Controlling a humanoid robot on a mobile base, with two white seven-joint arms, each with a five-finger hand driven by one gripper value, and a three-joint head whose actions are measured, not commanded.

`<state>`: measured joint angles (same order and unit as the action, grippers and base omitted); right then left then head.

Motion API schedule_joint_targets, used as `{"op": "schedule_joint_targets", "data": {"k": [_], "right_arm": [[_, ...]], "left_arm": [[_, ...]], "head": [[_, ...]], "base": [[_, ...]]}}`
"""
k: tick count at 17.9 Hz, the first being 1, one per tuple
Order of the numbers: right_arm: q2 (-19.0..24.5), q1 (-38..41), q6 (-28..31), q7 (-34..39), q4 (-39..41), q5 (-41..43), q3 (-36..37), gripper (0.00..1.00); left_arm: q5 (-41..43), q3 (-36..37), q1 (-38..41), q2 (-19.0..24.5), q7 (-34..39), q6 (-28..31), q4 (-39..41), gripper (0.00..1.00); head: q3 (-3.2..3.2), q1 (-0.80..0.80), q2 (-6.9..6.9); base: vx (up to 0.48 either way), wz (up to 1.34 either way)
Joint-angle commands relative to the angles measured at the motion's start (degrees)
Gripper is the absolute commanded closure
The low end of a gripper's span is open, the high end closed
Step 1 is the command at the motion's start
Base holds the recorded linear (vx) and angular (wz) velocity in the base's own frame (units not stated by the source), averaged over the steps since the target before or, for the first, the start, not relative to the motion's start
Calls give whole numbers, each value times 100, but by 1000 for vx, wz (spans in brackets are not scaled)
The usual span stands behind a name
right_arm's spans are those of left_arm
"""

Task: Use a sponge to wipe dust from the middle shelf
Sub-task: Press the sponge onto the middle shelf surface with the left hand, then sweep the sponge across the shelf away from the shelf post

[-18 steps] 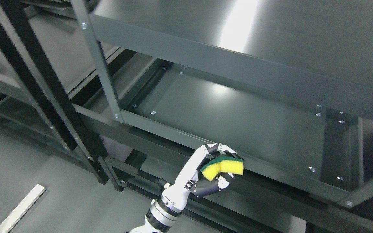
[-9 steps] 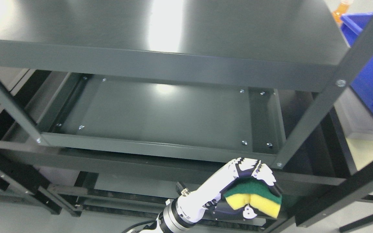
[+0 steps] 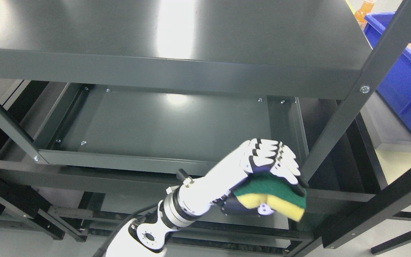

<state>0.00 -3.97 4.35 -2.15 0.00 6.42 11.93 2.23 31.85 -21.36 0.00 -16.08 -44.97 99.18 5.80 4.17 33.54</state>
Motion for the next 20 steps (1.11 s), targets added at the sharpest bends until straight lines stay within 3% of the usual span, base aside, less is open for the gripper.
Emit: {"op": "schedule_joint_targets", "data": {"k": [1,12,20], "right_arm": [[-100,2,4,4,100,0,-6,0],[-100,2,4,4,100,0,2,0],[-100,2,4,4,100,0,2,0]], "left_arm": [[67,-1127,-150,100,-18,-3,250,99],[-521,-3623,185,122,-18,-3,250,100],[-952,-5309,492,842,-9,-3,224,100]], "head": [[0,0,0],[0,0,0],[0,0,0]], "base": [[0,20],[0,2],[0,0]]}}
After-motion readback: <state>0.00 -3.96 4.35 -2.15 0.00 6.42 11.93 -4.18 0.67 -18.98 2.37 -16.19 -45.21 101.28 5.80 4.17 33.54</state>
